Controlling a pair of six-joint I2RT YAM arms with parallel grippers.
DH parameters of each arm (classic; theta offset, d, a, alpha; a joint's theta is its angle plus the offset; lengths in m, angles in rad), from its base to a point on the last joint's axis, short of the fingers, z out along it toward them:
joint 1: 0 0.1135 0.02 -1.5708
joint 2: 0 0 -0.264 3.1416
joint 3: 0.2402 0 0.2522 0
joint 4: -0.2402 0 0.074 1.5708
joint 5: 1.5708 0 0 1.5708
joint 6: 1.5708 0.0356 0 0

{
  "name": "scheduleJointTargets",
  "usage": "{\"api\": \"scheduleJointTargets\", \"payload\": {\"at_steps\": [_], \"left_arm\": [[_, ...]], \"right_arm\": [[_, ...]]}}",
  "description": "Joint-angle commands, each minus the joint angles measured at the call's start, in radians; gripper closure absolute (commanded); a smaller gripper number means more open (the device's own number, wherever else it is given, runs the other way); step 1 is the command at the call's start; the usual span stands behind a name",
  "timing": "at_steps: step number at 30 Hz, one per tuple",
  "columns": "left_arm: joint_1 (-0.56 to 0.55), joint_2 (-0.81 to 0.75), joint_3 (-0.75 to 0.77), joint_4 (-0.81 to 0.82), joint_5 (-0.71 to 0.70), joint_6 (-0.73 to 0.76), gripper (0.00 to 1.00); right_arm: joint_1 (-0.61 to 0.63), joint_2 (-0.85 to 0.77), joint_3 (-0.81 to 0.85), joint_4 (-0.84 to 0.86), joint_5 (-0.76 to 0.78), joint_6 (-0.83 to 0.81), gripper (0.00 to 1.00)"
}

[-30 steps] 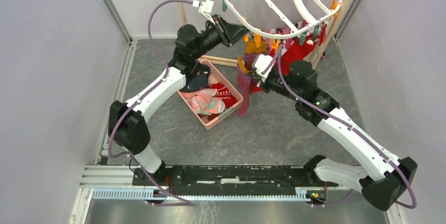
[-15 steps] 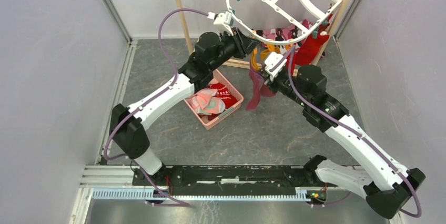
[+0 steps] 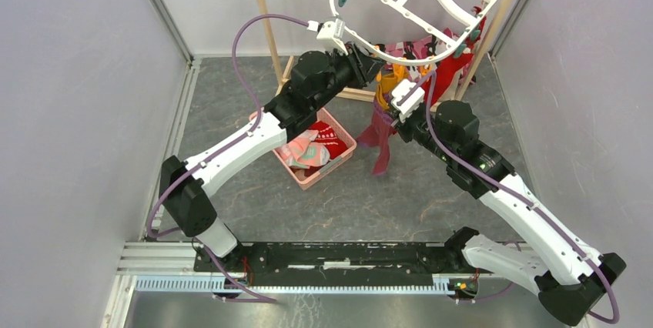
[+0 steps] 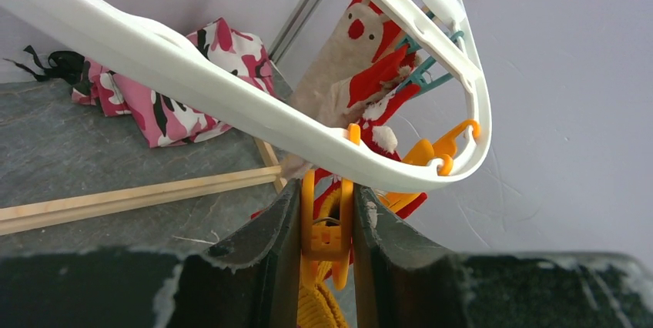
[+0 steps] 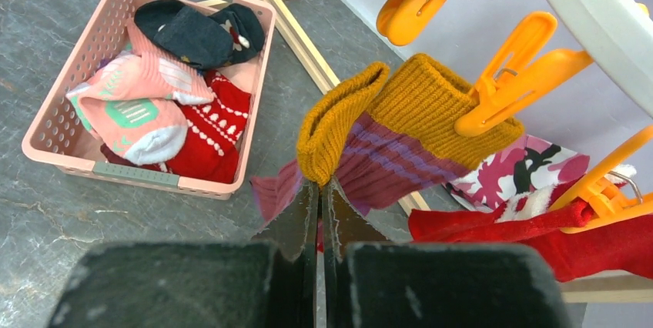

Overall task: Clip the socks to the hanger
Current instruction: Clamp the sock at the bin.

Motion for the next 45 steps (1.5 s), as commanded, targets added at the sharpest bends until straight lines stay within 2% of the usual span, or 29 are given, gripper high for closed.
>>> {"api": "scheduleJointTargets", "payload": {"at_steps": [1,20,45], "left_arm": [[-0.008,-0.031,0.050,0.015,-0.080,0.020,0.98],[-0.028,-0.021,0.054,-0.017,-0.134,-0.002,0.98],[-0.028,-0.024,0.056,-0.022,-0.156,-0.005,0.98]], "right_arm": [[0.002,0.005,0.009,0.034,0.043,0.025,1.00],[0.003,0.082,0.070,0.131,0.065,0.054,1.00],[0.002,0.060,0.058,0.160,0.094,0.088,1.00]]}}
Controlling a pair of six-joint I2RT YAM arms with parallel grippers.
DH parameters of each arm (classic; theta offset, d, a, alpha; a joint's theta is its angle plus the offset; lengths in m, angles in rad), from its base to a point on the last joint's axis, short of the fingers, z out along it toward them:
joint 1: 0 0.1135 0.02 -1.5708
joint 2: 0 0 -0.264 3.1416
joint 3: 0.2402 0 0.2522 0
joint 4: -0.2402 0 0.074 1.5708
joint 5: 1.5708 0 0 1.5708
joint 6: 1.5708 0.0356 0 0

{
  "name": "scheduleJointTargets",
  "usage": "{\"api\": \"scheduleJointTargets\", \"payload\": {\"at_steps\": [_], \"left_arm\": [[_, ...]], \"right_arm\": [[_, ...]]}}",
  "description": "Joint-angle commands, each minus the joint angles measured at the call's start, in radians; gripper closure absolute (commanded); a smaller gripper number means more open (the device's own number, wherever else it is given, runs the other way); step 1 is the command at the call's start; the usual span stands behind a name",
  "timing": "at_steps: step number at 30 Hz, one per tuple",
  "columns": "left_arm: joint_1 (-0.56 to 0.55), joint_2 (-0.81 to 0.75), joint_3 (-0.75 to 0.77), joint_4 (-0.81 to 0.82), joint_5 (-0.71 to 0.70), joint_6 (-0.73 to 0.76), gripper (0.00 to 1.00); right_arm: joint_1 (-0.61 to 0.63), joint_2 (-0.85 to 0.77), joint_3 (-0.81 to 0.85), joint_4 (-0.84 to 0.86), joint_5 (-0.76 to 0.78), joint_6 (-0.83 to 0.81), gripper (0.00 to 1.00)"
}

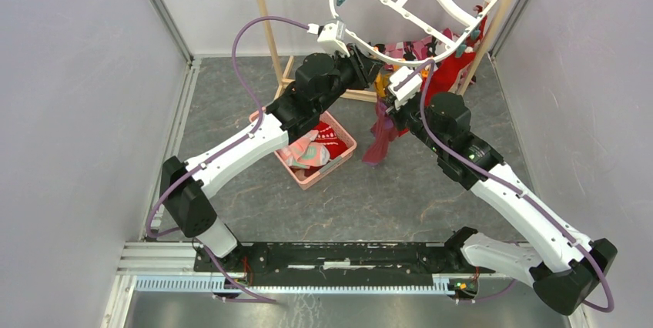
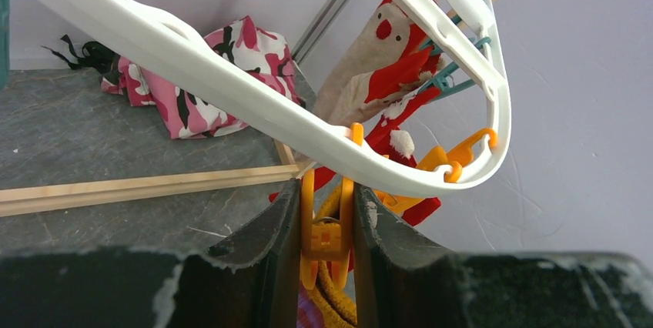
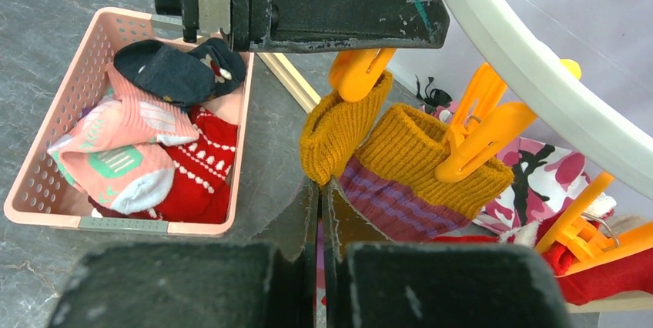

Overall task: Clip the socks to the hanger
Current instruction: Clamp the sock at the bin.

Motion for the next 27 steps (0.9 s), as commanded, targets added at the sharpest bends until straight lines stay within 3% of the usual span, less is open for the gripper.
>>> {"api": "scheduleJointTargets", "payload": {"at_steps": [1,27], "left_arm": [[0.002,-0.024,0.043,0.026,-0.051,-0.006,0.98],[0.003,-0.038,0.019,0.047,-0.082,-0.054,0.98]], "right_arm": [[0.003,-0.026,0.027,0.056,0.026,0.024,1.00],[0.002,-0.026,0.027,0.097,-0.001,0.108,1.00]]}}
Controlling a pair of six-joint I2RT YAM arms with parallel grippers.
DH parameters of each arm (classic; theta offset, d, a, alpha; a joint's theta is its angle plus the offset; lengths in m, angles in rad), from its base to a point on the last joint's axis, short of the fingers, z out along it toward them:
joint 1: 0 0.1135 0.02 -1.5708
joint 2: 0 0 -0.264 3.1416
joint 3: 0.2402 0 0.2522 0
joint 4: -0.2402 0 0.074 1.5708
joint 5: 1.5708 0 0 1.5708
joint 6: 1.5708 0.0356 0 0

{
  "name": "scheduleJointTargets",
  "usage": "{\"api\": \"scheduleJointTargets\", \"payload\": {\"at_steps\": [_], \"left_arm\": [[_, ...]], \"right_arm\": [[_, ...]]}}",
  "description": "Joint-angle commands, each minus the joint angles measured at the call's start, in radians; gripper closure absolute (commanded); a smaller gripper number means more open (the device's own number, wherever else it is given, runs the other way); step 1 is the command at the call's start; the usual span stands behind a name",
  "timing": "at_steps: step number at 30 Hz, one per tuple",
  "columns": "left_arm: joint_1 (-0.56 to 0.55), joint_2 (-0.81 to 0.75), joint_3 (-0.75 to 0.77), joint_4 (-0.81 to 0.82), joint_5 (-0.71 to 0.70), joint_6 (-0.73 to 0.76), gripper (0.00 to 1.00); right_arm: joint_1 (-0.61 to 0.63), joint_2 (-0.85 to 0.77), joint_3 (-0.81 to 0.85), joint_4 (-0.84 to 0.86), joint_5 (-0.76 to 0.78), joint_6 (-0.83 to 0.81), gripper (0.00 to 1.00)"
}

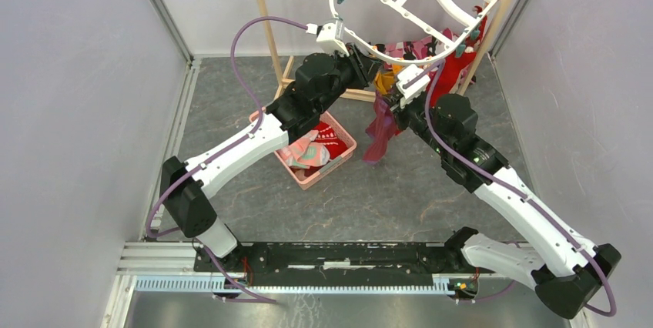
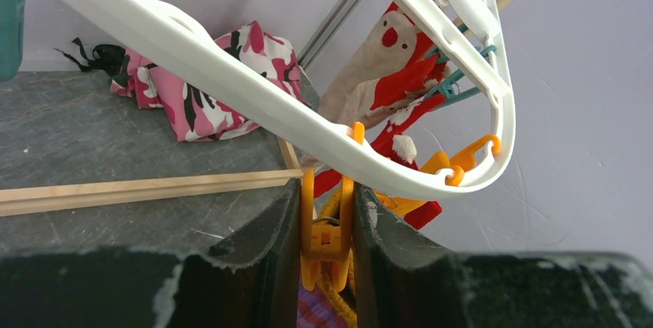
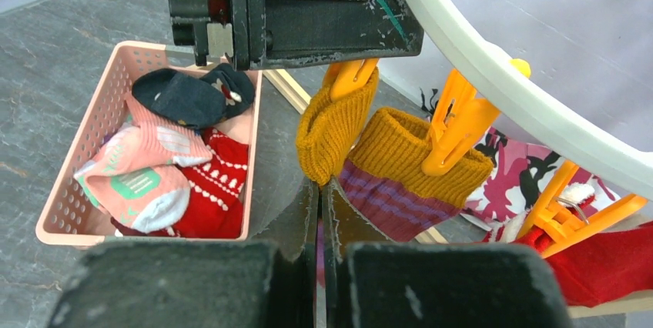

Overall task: Clip the socks to the hanger
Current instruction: Clamp the sock at the bin.

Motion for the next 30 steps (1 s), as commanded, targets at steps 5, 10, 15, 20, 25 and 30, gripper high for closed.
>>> {"api": "scheduleJointTargets", "payload": {"at_steps": [5,10,15,20,25,30], "left_arm": [[0.004,-0.039,0.008,0.059,-0.056,-0.066,0.98],[0.004,-0.045,-0.006,0.065,-0.058,-0.070,0.98],[0.004,-0.048,-0.022,0.074,-0.061,-0.072,0.98],[0.004,-0.048,-0.023,0.081,-0.054,-0.073,0.98],[0.004,-0.057,-0.031,0.087,-0.051,-0.083,0.91],[0.004,-0.069,-0.043,0.087,-0.053,-0.090,0.72]], "right_arm": [[0.004,0.018,0.023,0.102,0.009,0.105,1.00],[0.002,0.007,0.013,0.148,0.022,0.133,1.00],[0.003,-0.022,-0.014,0.219,0.012,0.167,1.00],[0.003,-0.025,-0.034,0.198,0.012,0.166,1.00],[0.002,-0.027,-0.053,0.189,0.007,0.168,1.00],[0.001,-0.028,-0.065,0.188,0.007,0.165,1.00]]}}
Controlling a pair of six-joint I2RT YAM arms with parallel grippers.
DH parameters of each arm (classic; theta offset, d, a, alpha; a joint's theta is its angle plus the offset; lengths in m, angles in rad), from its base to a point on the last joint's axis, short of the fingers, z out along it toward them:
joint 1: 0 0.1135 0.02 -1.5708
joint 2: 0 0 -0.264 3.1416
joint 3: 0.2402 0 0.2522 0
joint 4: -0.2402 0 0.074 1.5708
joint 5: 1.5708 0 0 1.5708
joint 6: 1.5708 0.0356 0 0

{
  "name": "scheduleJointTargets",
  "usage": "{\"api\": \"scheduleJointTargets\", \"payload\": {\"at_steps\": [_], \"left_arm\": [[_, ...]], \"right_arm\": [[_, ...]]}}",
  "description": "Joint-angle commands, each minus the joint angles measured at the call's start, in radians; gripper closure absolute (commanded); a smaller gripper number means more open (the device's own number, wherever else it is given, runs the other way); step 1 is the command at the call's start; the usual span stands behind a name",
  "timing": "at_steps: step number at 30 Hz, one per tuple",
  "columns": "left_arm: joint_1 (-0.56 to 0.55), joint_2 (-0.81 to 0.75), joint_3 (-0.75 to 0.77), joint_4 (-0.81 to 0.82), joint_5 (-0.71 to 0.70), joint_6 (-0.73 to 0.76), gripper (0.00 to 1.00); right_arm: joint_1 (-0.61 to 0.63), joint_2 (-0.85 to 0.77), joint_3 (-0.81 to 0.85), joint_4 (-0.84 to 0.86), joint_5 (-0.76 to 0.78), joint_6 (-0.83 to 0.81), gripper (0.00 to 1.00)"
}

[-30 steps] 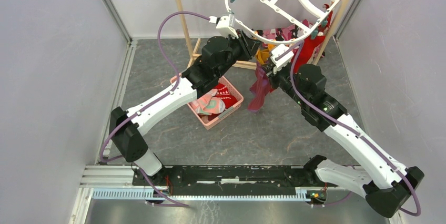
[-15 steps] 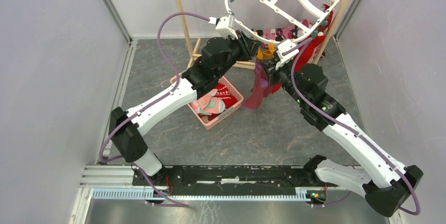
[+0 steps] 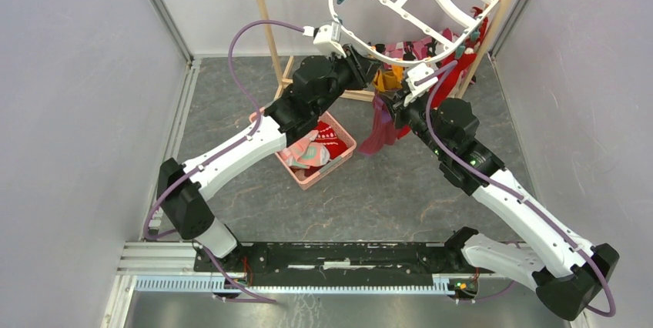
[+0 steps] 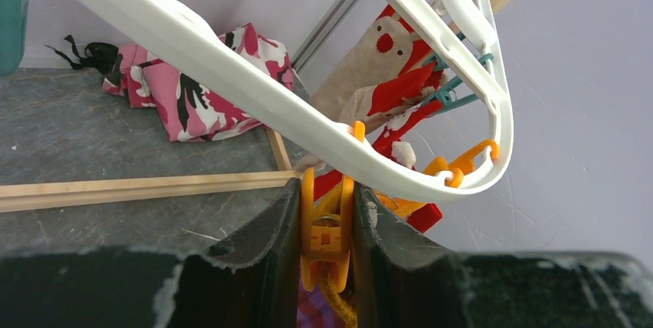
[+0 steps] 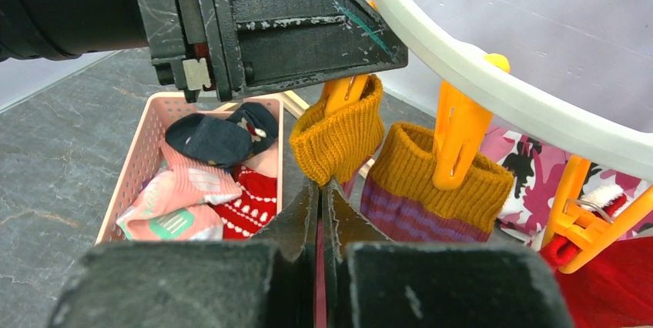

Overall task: Clip the socks to the hanger
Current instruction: Clamp the sock at the bin.

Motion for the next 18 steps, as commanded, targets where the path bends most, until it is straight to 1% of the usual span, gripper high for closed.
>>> {"api": "scheduleJointTargets", "payload": {"at_steps": [1,5,10,13,15,18], "left_arm": [[0.004,-0.056,-0.017,0.059,-0.052,-0.063,0.67],[0.004,-0.065,-0.026,0.060,-0.053,-0.065,0.54],[0.004,-0.075,-0.034,0.060,-0.046,-0.067,0.42],[0.004,-0.085,-0.045,0.065,-0.046,-0.066,0.33],[0.004,-0.093,-0.053,0.066,-0.047,-0.064,0.29],[0.004,-0.112,-0.071,0.076,-0.034,-0.054,0.24]], "right_arm": [[0.002,-0.017,-0.007,0.041,0.004,0.023,1.00],[0.000,-0.017,-0.009,0.043,0.006,0.020,1.00],[-0.004,-0.018,-0.006,0.047,0.009,0.020,0.98],[-0.007,-0.015,-0.005,0.049,0.004,0.020,0.93],[-0.007,-0.017,-0.005,0.048,-0.005,0.021,0.87],[-0.007,-0.020,-0.007,0.046,-0.019,0.021,0.81]]}}
